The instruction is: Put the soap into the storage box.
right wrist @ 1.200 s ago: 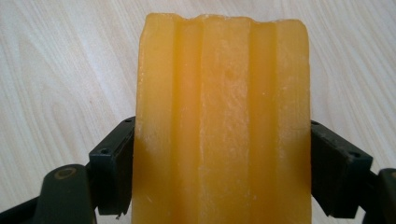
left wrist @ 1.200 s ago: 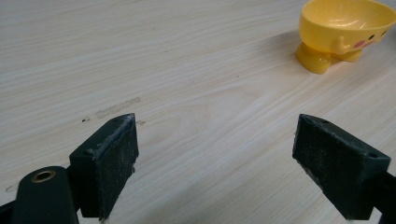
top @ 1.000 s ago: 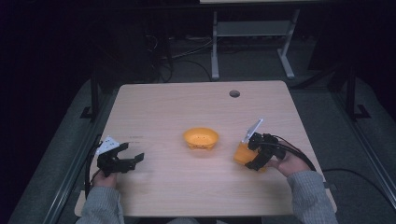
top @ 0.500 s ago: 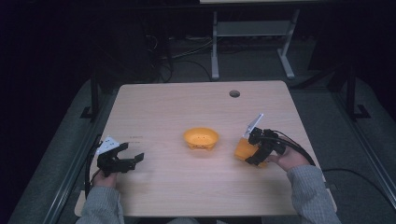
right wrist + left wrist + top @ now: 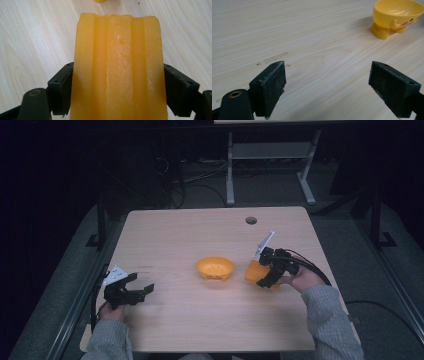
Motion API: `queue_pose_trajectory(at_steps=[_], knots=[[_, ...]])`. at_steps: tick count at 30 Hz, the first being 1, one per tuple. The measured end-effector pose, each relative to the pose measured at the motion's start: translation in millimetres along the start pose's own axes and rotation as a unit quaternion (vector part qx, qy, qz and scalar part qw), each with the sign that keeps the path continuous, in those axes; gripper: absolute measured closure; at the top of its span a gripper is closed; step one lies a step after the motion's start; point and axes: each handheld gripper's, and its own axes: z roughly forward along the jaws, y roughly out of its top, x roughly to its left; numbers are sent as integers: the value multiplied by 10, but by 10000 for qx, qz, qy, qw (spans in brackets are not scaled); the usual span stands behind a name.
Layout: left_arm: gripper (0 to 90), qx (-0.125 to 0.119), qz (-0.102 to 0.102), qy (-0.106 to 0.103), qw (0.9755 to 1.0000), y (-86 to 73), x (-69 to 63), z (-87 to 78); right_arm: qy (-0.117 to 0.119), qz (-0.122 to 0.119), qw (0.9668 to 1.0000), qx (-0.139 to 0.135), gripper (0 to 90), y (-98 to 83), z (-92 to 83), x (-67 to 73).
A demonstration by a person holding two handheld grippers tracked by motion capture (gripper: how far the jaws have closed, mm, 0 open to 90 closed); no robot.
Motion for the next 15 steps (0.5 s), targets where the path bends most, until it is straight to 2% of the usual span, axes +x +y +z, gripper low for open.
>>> queue_pose_trajectory(at_steps=[15], knots=[[138,-6,-15,-5,10000,1,4,1,137,-283,9994,-143,211,374,0,-75]])
